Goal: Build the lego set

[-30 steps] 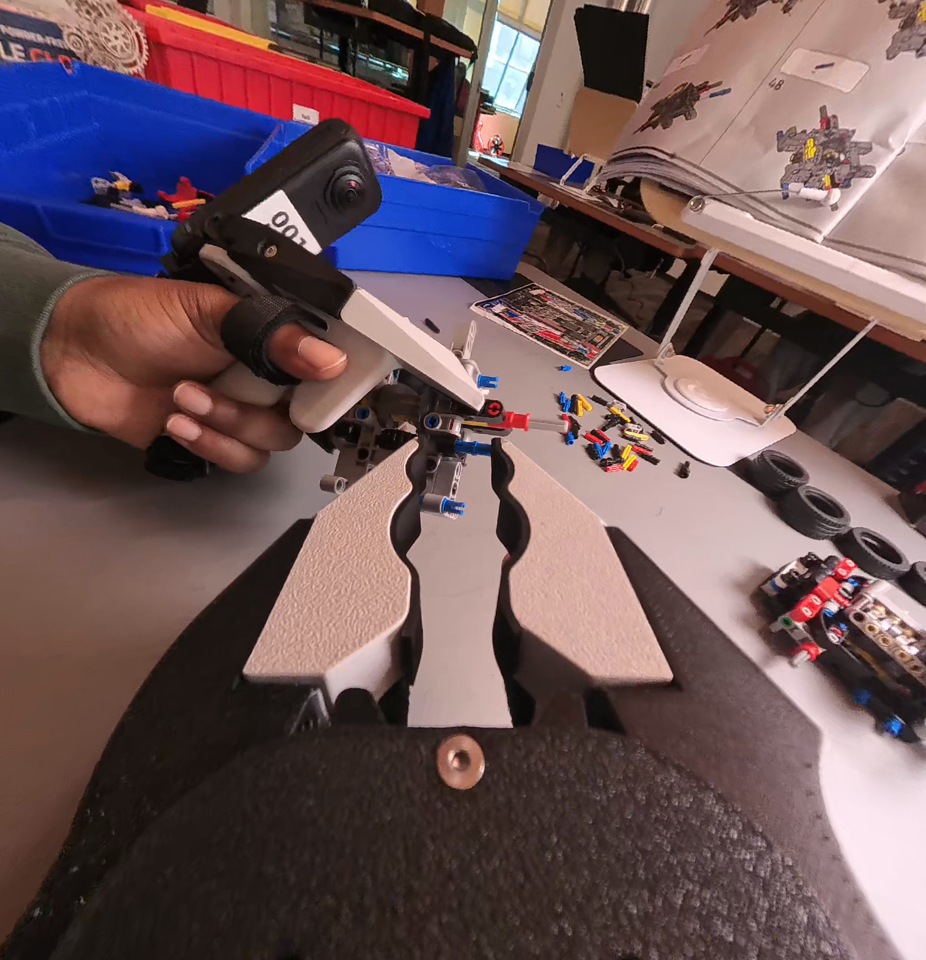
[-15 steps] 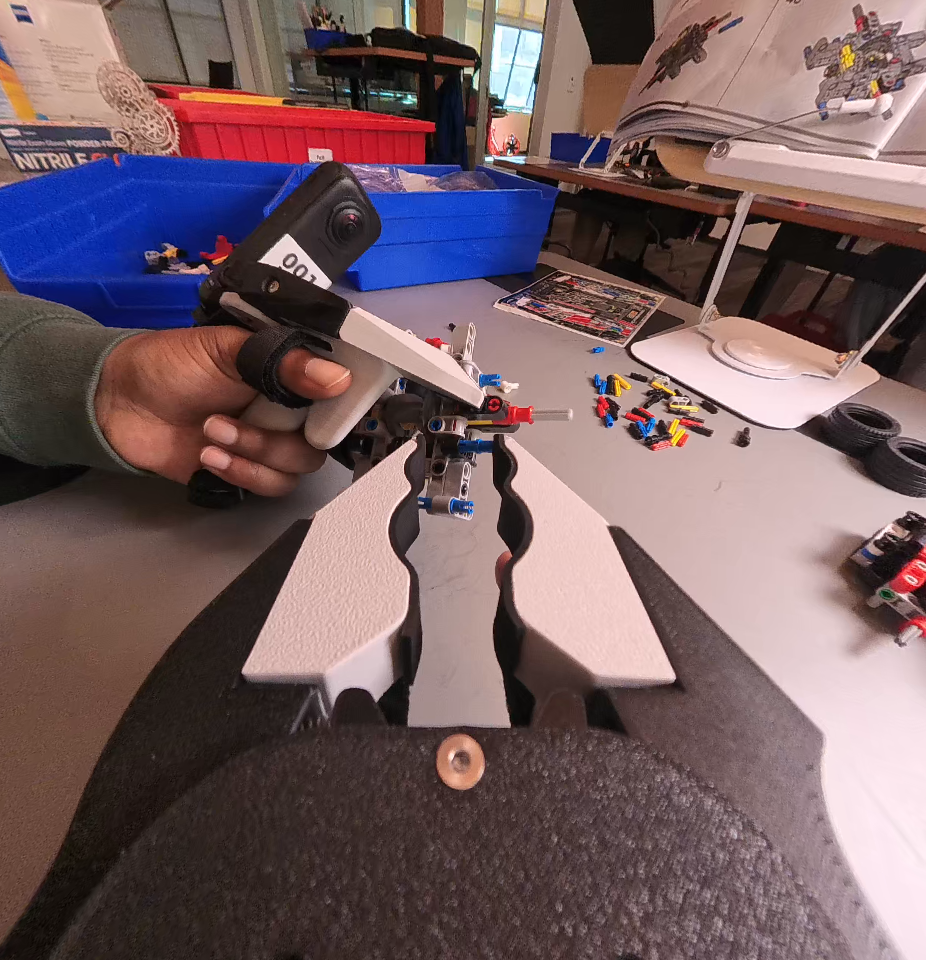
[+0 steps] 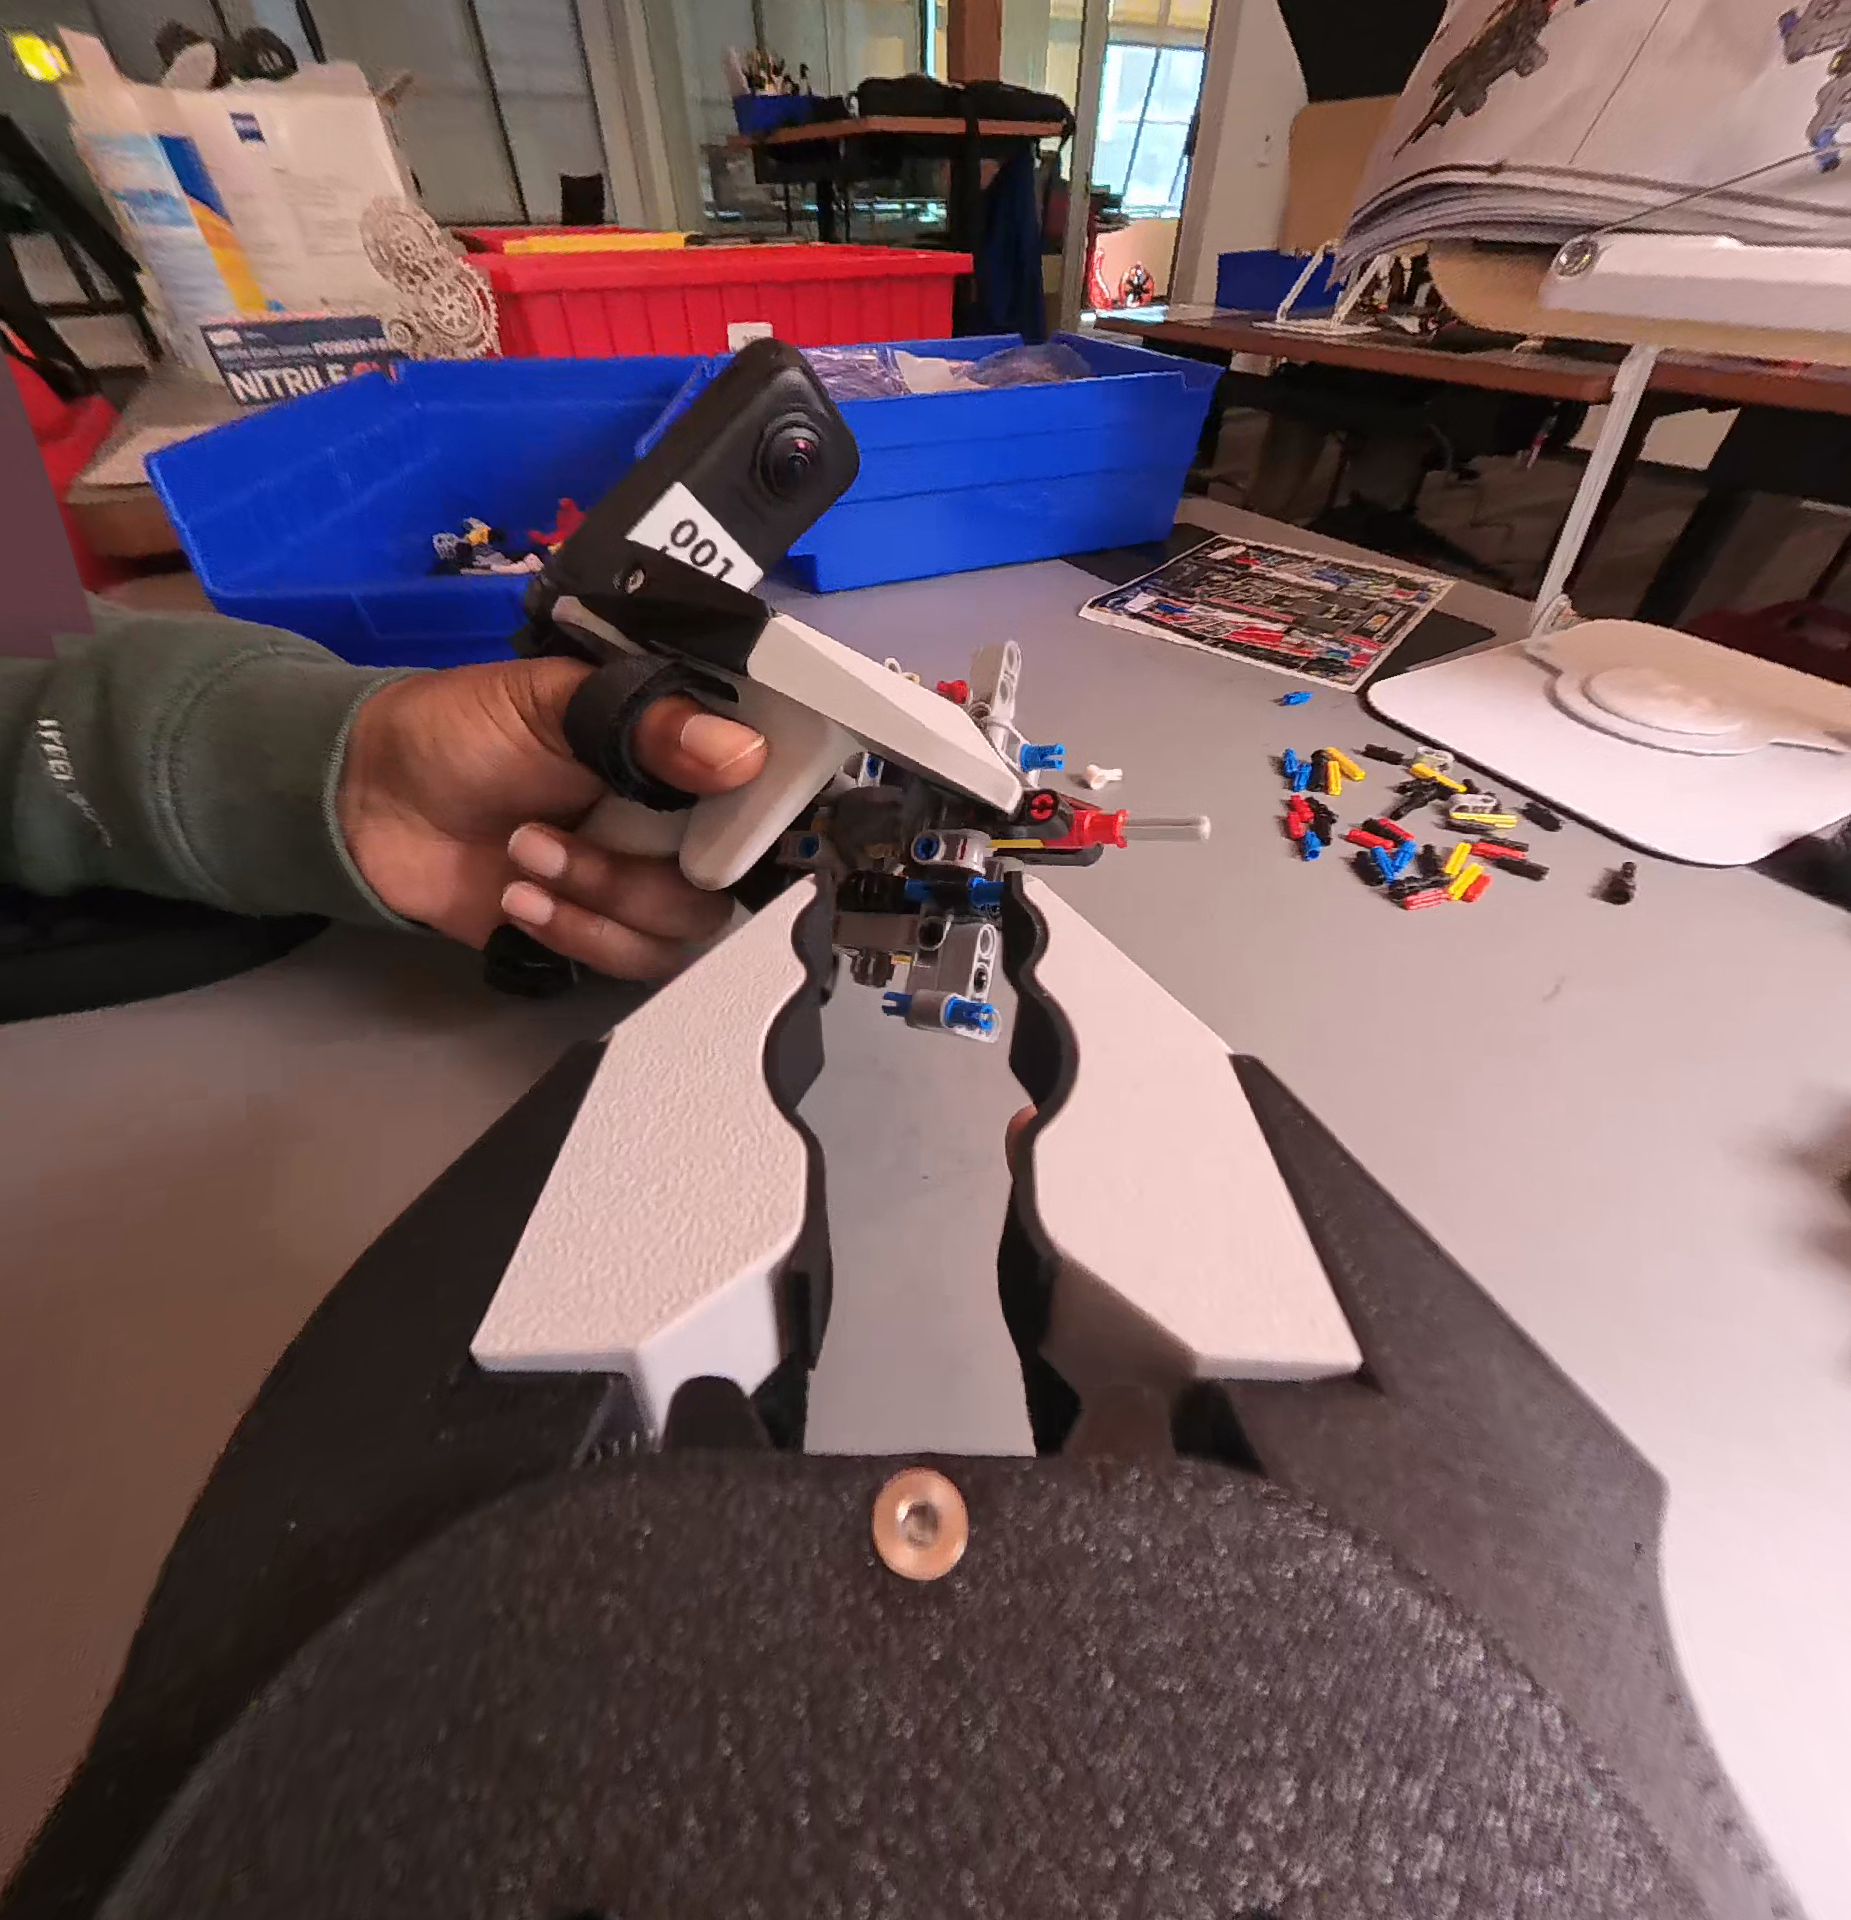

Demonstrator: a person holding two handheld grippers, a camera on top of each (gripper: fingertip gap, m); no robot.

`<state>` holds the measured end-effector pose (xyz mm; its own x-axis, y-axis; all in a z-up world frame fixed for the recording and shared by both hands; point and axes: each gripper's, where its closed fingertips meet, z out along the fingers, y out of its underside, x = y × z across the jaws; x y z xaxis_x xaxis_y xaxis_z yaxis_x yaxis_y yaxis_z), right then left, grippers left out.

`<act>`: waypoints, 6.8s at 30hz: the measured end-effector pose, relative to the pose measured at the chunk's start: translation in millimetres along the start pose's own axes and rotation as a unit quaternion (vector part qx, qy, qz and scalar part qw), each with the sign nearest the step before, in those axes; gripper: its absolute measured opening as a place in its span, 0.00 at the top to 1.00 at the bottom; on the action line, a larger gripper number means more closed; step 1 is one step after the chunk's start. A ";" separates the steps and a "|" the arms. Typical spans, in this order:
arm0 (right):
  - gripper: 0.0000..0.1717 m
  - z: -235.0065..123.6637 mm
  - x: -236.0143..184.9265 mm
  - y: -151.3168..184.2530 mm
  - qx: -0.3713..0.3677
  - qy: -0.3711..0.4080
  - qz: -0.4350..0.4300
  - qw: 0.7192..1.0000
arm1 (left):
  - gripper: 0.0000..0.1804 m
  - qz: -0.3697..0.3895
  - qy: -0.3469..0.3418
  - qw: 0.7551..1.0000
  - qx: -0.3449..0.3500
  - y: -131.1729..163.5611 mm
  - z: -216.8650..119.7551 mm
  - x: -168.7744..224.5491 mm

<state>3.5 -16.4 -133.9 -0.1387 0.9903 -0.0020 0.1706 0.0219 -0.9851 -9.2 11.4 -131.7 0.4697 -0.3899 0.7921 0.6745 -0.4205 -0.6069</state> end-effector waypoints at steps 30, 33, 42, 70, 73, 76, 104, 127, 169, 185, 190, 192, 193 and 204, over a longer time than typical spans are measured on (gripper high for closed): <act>0.91 -24.5 -17.6 0.1 -0.015 -0.131 -0.096 0.987 | 0.86 0.337 0.132 0.928 -0.093 31.6 0.2 62.5; 0.92 -27.4 -6.9 0.2 -0.012 -0.053 -0.251 0.966 | 0.77 0.379 0.092 0.913 -0.119 33.7 -0.3 50.7; 0.91 -27.3 28.4 11.4 -0.071 0.105 -0.519 0.845 | 0.62 0.291 0.003 0.941 -0.174 25.6 -13.2 12.2; 0.88 -15.3 10.8 55.9 -0.172 0.059 -0.547 0.817 | 0.77 0.364 -0.101 0.871 -0.314 58.4 -29.7 -42.2; 0.86 -20.0 4.3 56.5 -0.182 0.024 -0.483 0.856 | 0.77 0.373 -0.077 0.869 -0.316 60.6 -30.3 -34.7; 0.70 -25.2 -10.8 70.2 -0.221 -0.048 -0.385 0.895 | 0.79 0.396 -0.085 0.851 -0.333 63.4 -34.4 -41.8; 1.00 -20.4 -2.5 77.5 -0.277 -0.037 -0.215 0.936 | 0.54 0.435 -0.154 0.817 -0.347 63.7 -30.6 -36.9; 0.96 -83.7 16.3 103.5 -0.356 -0.159 -0.184 0.902 | 0.64 0.559 -0.080 0.760 -0.323 49.4 -12.4 -57.0; 0.98 -56.3 -73.1 -5.6 0.002 -0.223 -0.229 0.948 | 0.98 0.130 0.257 0.911 -0.294 92.0 -23.8 87.1; 0.98 -59.1 -81.1 0.7 -0.016 -0.236 -0.253 0.938 | 0.99 0.097 0.265 0.901 -0.331 104.5 -27.2 87.4; 0.98 -56.7 -46.5 1.5 -0.037 -0.198 -0.201 0.959 | 0.89 0.270 0.115 0.914 -0.282 63.0 -19.5 42.1; 0.98 -56.7 -32.0 4.1 -0.048 -0.178 -0.191 0.964 | 0.90 0.405 0.015 0.870 -0.281 40.3 -23.0 11.2; 0.98 -56.3 -27.2 6.4 -0.054 -0.172 -0.189 0.965 | 0.90 0.454 -0.017 0.841 -0.295 34.4 -25.2 0.9; 0.98 -49.8 -20.7 32.5 -0.098 -0.176 -0.173 0.964 | 0.91 0.629 -0.045 0.583 -0.513 47.5 -19.8 -50.3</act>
<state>60.4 -29.4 -157.3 -0.5378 0.8113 0.2293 0.2300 0.4028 -0.8859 -12.1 -5.2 -201.7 0.2849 -0.8929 -0.3486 -0.9090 -0.1363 -0.3938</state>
